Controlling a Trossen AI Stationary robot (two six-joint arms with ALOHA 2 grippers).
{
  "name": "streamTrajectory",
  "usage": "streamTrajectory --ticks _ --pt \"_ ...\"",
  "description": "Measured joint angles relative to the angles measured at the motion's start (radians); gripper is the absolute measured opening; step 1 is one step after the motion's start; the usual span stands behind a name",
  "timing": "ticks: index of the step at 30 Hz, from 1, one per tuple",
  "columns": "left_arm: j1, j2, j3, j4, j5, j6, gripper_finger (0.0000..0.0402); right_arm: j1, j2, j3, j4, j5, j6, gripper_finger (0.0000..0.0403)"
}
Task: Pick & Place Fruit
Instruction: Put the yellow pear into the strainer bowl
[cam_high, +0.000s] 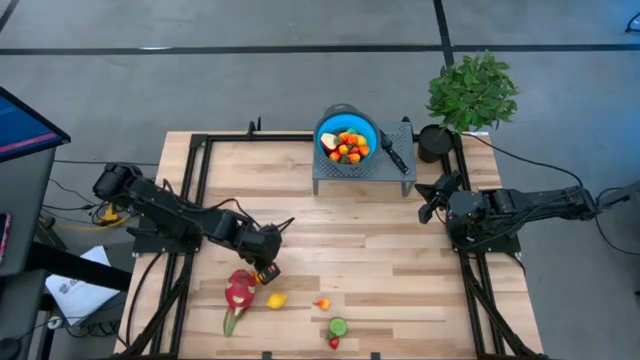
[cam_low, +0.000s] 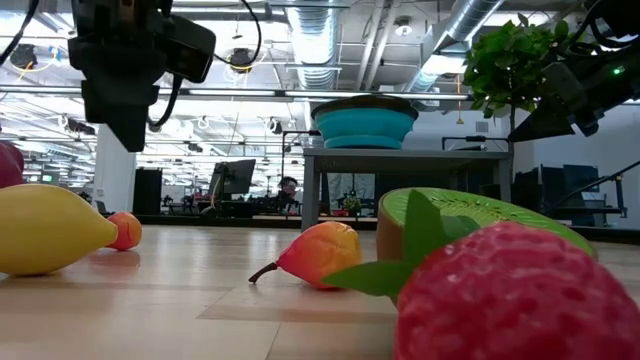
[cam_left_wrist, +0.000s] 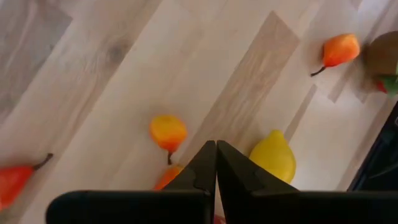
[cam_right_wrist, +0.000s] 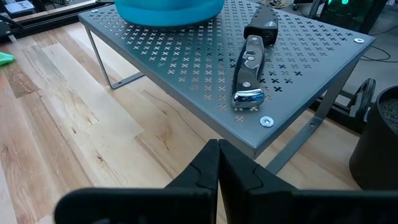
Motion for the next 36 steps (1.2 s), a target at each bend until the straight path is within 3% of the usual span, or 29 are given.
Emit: streamTrajectory --ticks 30,36 --pt "0.006 -0.015 -0.001 0.009 -0.077 0.091 0.0020 0.000 0.000 0.000 0.000 0.000 0.000 0.0000" --pt "0.007 -0.015 -0.001 -0.001 -0.084 0.059 0.0061 0.000 0.000 0.000 0.000 0.000 0.000 0.0000"
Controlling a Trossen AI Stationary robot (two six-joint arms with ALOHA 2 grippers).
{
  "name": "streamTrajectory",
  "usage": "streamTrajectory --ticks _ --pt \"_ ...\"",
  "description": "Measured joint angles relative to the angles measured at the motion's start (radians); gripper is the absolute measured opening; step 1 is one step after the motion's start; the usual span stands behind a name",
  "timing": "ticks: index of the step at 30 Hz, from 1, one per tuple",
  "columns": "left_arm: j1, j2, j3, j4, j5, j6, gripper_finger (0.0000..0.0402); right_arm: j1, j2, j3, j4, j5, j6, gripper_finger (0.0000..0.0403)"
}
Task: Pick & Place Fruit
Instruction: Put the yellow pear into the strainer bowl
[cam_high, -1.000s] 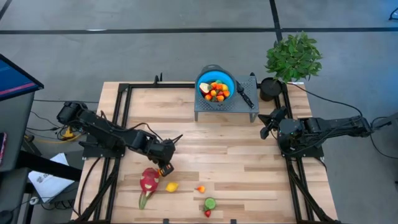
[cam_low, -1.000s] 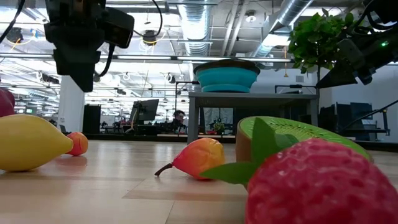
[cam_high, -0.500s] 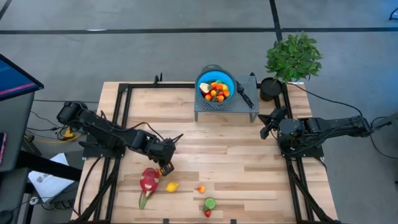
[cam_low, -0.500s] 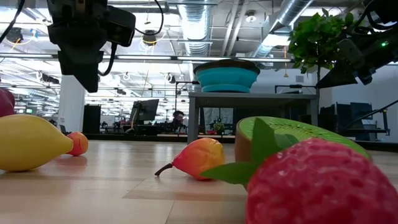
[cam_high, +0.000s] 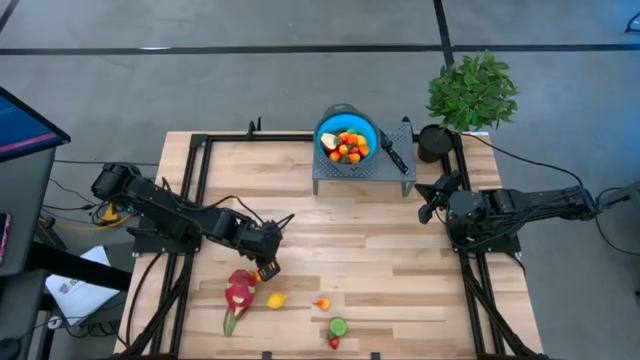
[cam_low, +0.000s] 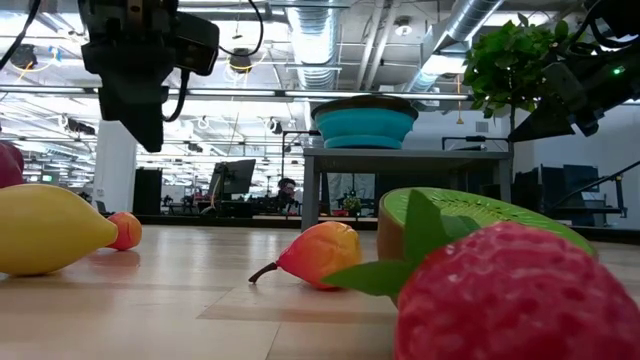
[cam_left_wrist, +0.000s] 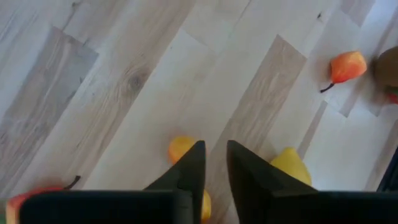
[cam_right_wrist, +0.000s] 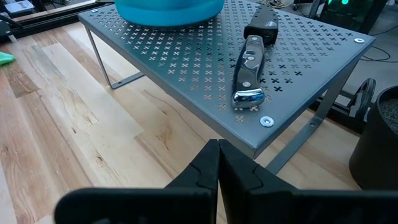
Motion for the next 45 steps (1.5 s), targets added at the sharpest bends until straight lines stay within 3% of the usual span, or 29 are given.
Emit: streamTrajectory --ticks 13,18,28,38,45 --pt "0.032 0.000 0.000 -0.027 -0.004 -0.105 0.0238 0.000 0.000 0.000 0.000 0.000 0.000 0.0000" --pt "0.031 0.000 0.000 -0.024 0.000 -0.100 0.0284 0.000 0.000 0.000 0.000 0.000 0.000 0.0000" --pt "0.031 0.000 -0.039 -0.010 0.000 -0.174 0.0289 0.000 0.000 0.000 0.000 0.001 0.000 0.0000" --pt "0.016 0.000 -0.189 0.236 0.054 -0.212 0.0290 0.000 0.000 0.000 0.000 0.001 0.000 0.0000" --pt "-0.027 0.000 -0.259 0.261 0.053 -0.213 0.0289 0.000 0.000 0.000 0.000 0.002 0.000 0.0000"
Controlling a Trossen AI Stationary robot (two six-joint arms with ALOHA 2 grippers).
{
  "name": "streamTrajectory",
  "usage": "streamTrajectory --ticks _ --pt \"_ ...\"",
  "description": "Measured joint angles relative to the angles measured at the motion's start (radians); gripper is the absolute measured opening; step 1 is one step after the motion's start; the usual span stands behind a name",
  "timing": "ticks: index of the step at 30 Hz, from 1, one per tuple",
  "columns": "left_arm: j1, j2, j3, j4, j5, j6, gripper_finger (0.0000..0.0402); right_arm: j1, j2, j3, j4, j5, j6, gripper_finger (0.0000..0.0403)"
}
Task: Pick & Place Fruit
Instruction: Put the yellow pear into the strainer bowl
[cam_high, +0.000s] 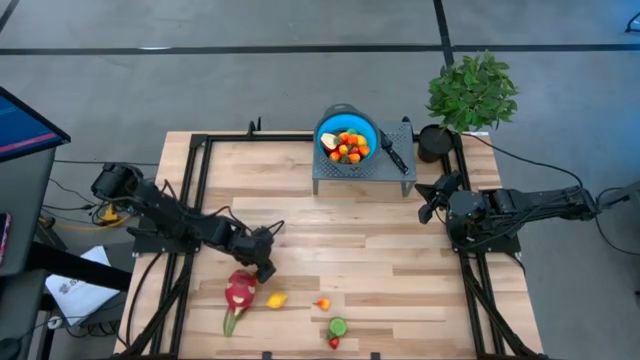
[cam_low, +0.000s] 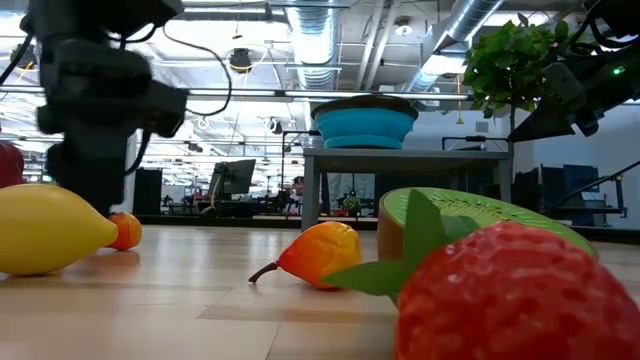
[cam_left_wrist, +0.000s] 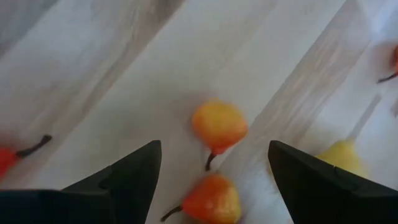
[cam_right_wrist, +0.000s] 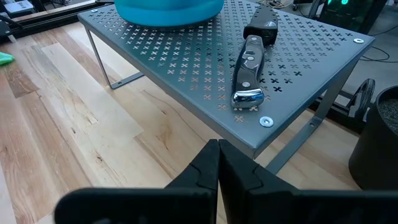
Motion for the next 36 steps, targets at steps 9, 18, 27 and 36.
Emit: streamTrajectory --ticks 9,18,27,36 --pt "-0.027 0.000 -0.048 0.117 -0.068 0.000 0.0289 0.000 0.000 0.000 0.000 0.000 0.000 0.0000" --pt "-0.034 0.082 -0.048 0.152 -0.083 0.004 0.0289 0.000 0.000 0.000 0.000 0.002 0.000 0.0000" --pt "-0.033 0.093 -0.048 0.198 -0.077 0.011 0.0289 0.000 0.000 0.000 0.000 0.002 0.000 0.0000" --pt "-0.033 0.089 -0.048 0.185 -0.077 0.011 0.0238 0.000 0.000 0.000 0.000 0.002 0.000 0.0000"
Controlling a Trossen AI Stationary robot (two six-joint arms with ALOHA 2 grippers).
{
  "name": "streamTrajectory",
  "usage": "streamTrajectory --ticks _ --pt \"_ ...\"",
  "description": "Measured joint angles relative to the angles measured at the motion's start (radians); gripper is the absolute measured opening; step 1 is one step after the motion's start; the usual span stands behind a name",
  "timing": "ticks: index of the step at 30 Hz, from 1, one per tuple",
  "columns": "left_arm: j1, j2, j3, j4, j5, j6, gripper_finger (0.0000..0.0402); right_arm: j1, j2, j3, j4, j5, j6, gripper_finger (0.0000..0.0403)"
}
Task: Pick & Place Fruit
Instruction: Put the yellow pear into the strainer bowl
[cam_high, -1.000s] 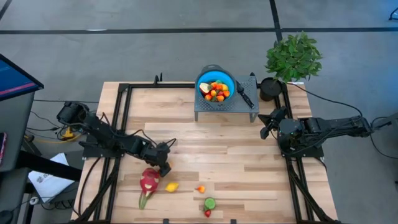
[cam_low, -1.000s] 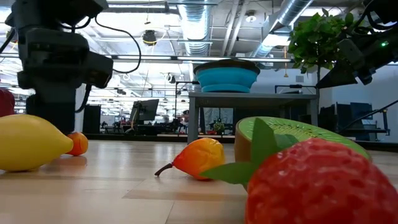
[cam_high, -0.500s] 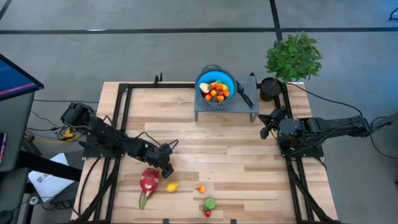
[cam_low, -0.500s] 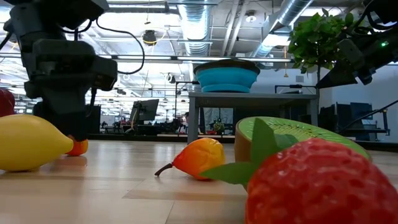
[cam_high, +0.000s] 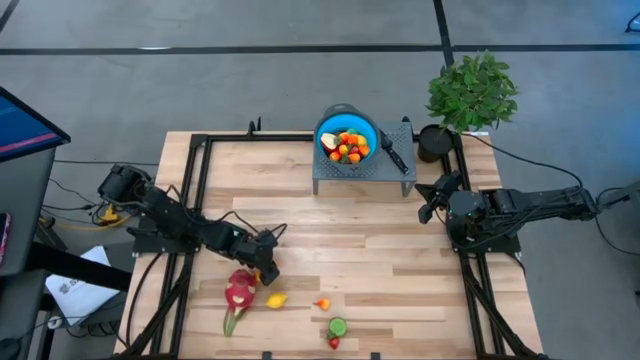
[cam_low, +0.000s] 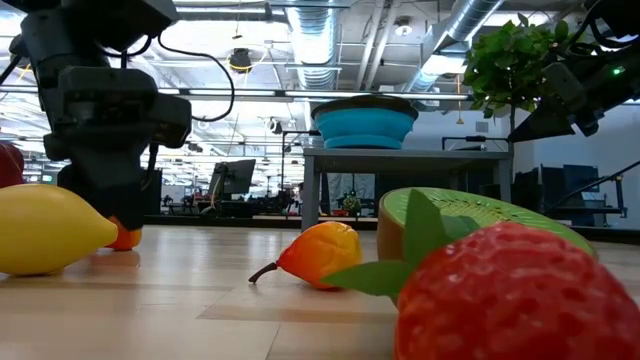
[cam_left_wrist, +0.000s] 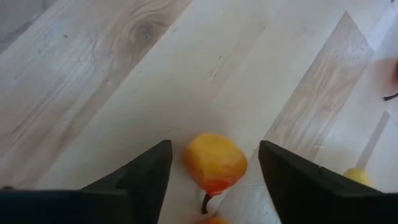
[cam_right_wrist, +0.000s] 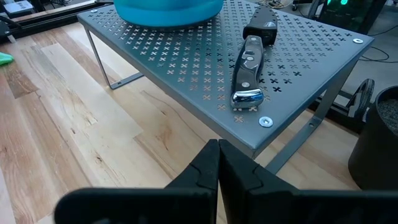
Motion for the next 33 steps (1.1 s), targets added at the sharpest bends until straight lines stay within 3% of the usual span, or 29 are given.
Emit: streamTrajectory --ticks 16,33 --pt "0.001 0.002 -0.002 0.002 0.008 -0.001 0.0133 0.000 0.000 0.000 0.000 0.000 0.000 0.0000" --pt "0.000 0.002 -0.002 0.020 0.007 -0.011 0.0135 0.000 0.000 0.000 0.000 0.000 0.000 0.0000"
